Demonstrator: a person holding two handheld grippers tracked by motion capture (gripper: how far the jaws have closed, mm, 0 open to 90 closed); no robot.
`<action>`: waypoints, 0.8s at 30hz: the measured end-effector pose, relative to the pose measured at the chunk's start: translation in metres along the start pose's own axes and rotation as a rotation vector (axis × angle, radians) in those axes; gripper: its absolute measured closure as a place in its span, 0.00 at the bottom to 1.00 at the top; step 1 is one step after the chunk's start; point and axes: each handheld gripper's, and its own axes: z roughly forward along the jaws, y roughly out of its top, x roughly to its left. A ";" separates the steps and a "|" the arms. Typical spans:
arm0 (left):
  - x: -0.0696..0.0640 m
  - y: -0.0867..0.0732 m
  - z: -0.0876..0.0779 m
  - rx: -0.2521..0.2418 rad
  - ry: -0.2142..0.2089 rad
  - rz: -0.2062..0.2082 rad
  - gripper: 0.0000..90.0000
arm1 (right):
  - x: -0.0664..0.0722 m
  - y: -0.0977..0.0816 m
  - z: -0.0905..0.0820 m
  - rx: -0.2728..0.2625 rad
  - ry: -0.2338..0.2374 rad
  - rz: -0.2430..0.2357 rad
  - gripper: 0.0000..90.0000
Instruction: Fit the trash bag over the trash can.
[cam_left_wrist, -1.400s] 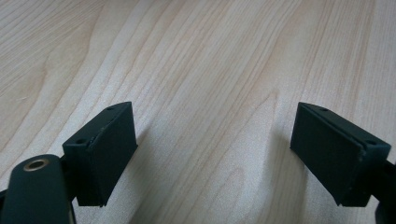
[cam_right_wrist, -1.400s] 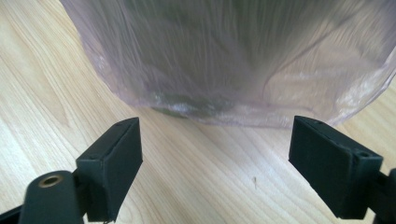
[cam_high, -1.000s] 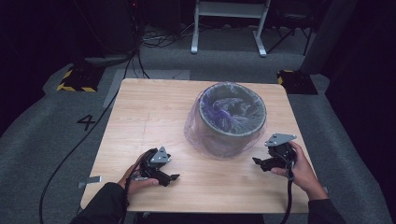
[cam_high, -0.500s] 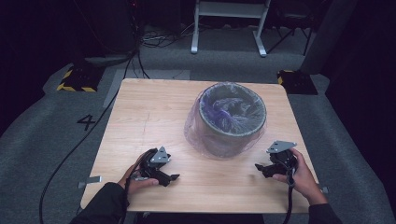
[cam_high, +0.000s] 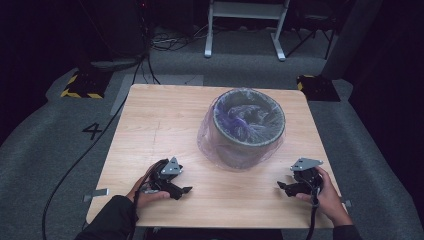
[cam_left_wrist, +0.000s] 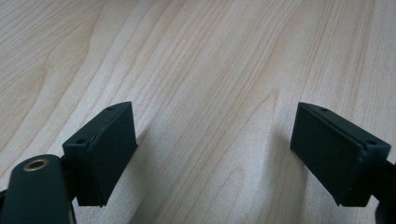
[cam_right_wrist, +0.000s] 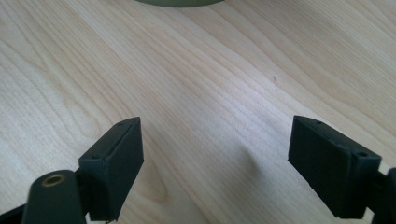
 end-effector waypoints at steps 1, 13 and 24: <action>0.000 0.000 0.000 0.000 0.001 0.001 0.16 | -0.001 -0.002 -0.002 -0.015 -0.001 0.015 0.20; 0.000 0.000 0.000 0.000 0.001 0.000 0.15 | -0.008 -0.039 -0.011 -0.058 -0.024 0.114 0.19; 0.000 0.000 0.000 0.000 0.002 0.000 0.15 | -0.023 -0.076 -0.023 -0.127 -0.055 0.257 0.17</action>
